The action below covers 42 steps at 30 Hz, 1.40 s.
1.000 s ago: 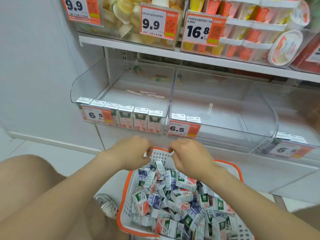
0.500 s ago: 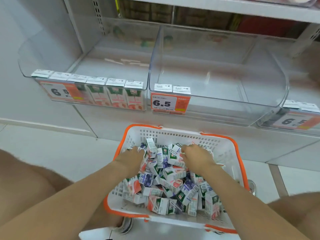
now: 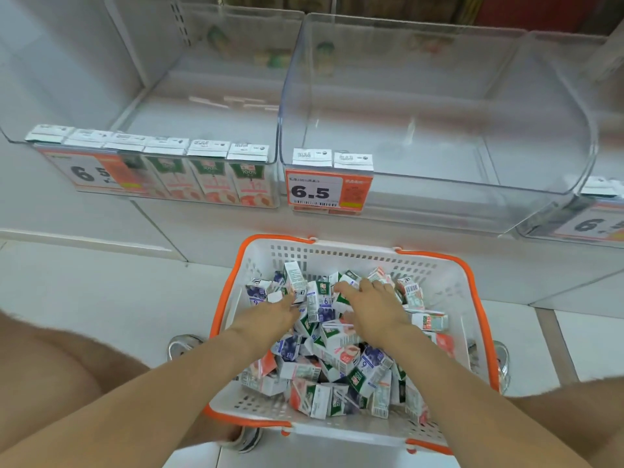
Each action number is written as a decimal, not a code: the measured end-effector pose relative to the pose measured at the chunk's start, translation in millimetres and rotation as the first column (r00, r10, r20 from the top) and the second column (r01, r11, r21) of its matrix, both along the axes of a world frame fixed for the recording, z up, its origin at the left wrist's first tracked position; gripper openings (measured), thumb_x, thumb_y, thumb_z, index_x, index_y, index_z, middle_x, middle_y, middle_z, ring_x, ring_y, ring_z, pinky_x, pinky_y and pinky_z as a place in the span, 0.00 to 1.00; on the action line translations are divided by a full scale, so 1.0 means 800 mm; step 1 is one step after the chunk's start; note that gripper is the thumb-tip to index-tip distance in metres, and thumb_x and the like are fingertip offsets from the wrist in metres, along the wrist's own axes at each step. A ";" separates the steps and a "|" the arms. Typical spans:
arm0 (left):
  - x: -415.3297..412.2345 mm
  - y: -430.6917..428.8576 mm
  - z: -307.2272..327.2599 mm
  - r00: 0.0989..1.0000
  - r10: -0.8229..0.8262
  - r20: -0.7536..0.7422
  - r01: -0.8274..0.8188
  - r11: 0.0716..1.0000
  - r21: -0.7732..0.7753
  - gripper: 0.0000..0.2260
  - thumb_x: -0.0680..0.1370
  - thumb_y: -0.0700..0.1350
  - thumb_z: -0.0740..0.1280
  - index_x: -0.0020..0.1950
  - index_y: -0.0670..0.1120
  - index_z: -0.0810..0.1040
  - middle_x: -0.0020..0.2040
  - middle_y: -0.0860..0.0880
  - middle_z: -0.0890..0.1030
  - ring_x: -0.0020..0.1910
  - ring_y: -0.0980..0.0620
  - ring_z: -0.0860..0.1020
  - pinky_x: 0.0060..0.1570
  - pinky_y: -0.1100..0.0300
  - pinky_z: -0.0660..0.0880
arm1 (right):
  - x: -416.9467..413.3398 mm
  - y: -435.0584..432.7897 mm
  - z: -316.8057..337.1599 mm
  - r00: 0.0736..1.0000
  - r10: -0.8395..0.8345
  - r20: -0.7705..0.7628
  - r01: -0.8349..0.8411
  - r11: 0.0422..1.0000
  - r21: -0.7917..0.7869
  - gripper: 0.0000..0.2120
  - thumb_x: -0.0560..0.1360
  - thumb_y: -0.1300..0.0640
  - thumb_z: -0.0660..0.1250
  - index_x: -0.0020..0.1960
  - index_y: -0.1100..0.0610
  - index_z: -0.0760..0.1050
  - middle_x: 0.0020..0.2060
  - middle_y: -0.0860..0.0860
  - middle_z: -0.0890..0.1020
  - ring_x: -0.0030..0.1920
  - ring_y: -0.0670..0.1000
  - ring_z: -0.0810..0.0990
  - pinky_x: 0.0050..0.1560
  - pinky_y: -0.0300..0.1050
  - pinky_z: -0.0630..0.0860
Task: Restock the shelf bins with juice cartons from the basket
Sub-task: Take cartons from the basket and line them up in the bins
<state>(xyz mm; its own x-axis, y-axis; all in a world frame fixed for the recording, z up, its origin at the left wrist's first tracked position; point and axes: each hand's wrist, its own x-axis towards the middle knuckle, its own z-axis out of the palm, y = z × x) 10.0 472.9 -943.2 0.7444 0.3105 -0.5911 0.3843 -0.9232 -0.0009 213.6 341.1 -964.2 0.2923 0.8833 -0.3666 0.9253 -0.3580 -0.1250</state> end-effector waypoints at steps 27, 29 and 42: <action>-0.045 0.024 0.262 0.406 0.836 0.370 -0.250 0.491 -0.835 0.11 0.82 0.54 0.70 0.64 0.60 0.78 0.56 0.46 0.80 0.54 0.47 0.84 0.57 0.48 0.83 | -0.105 -0.013 0.270 0.791 0.034 -0.611 0.438 0.666 0.604 0.19 0.82 0.54 0.66 0.66 0.36 0.67 0.43 0.56 0.82 0.39 0.53 0.85 0.40 0.54 0.81; -0.053 0.034 0.273 0.339 0.873 0.350 -0.209 0.433 -0.877 0.09 0.83 0.51 0.69 0.63 0.55 0.80 0.55 0.44 0.84 0.54 0.45 0.85 0.56 0.45 0.83 | -0.115 -0.005 0.294 0.766 0.054 -0.641 0.470 0.634 0.614 0.18 0.82 0.58 0.66 0.66 0.39 0.70 0.38 0.55 0.83 0.30 0.49 0.82 0.33 0.47 0.80; -0.073 0.054 0.298 -0.042 0.998 0.042 0.063 0.045 -0.997 0.08 0.77 0.30 0.66 0.50 0.41 0.73 0.52 0.37 0.86 0.47 0.43 0.87 0.53 0.46 0.83 | -0.147 0.070 0.285 0.149 0.101 -0.984 0.840 0.513 0.180 0.12 0.83 0.59 0.66 0.65 0.51 0.80 0.51 0.54 0.88 0.47 0.50 0.86 0.49 0.47 0.81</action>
<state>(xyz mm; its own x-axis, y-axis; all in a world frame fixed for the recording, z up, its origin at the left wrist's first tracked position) -48.3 515.9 -704.7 0.5775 0.7805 -0.2395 -0.0738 0.3421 0.9368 95.7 396.9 -736.4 0.5937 0.7948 -0.1254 -0.2277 0.0166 -0.9736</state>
